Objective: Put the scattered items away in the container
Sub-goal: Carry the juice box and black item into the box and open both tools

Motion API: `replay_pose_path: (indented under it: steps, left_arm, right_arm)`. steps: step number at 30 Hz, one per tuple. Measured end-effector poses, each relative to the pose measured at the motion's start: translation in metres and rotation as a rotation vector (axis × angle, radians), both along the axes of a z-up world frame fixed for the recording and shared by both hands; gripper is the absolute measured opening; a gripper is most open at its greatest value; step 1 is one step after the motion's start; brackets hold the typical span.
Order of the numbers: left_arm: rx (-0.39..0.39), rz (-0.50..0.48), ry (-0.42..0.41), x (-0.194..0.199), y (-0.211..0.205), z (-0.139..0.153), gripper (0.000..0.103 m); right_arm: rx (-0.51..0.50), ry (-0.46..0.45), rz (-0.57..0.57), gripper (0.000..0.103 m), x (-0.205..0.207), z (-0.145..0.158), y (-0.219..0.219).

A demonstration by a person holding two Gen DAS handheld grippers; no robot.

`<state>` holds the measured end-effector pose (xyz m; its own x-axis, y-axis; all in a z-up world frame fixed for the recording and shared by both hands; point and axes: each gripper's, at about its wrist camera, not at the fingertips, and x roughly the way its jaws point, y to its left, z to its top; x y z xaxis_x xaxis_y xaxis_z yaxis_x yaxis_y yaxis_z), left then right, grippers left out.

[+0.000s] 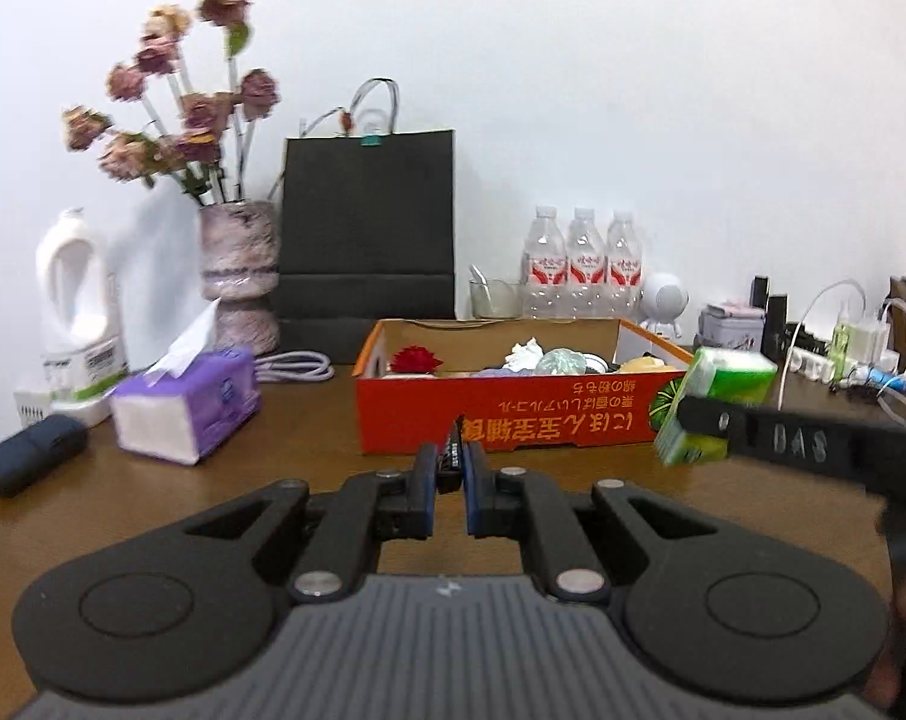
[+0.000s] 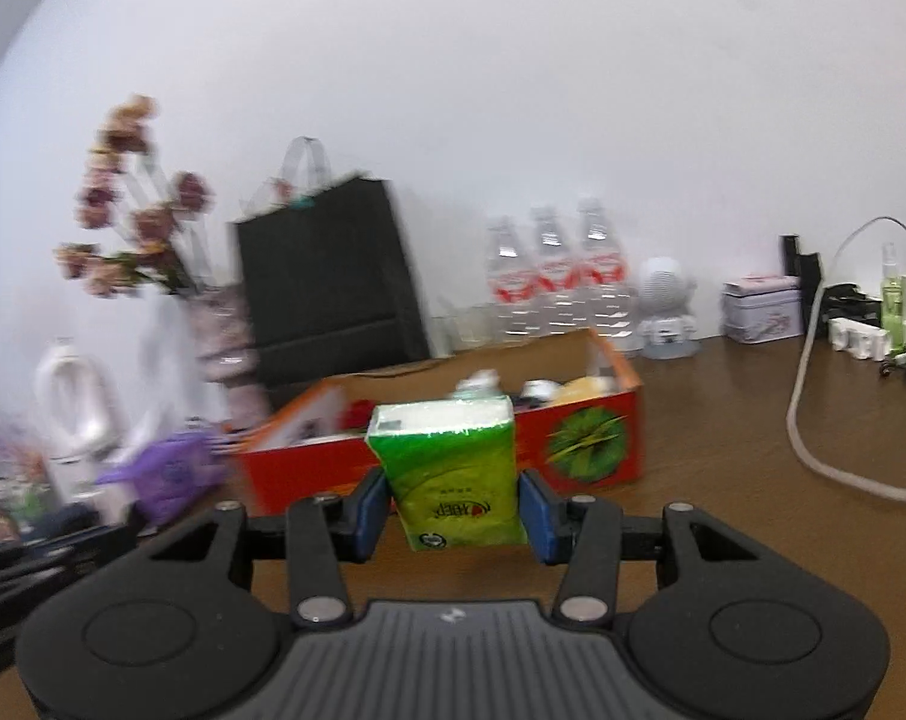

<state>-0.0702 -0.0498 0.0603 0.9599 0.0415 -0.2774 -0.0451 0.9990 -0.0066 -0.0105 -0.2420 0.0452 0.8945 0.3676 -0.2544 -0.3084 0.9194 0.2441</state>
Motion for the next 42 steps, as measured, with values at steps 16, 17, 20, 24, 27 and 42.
replay_pose_path:
  steps: [16, 17, 20, 24, 27, 42]
  left_arm:
    - [-0.073, 0.032, -0.158, -0.139, 0.028, -0.005, 0.010]
    - [-0.072, 0.030, -0.156, -0.138, 0.028, -0.006, 0.010]
    - [-0.083, 0.011, -0.113, -0.120, 0.028, -0.005, 0.010]
    - [-0.139, -0.077, -0.088, -0.063, 0.039, 0.019, 0.010]
    - [-0.108, -0.098, -0.111, -0.001, 0.035, 0.046, 0.010]
    - [-0.080, -0.161, 0.459, 0.304, 0.014, 0.005, 0.012]
  right_arm:
    - [-0.116, -0.181, 0.063, 0.046, -0.180, -0.002, 0.002]
    - [-0.111, -0.188, 0.063, 0.046, -0.179, -0.001, 0.001]
    - [-0.114, -0.178, 0.060, 0.046, -0.173, -0.001, 0.001]
    - [-0.106, -0.095, 0.076, 0.046, -0.139, 0.004, 0.001]
    - [-0.091, -0.116, 0.081, 0.046, -0.095, 0.026, 0.006]
    - [0.013, 0.565, 0.195, 0.044, 0.273, 0.044, 0.043]
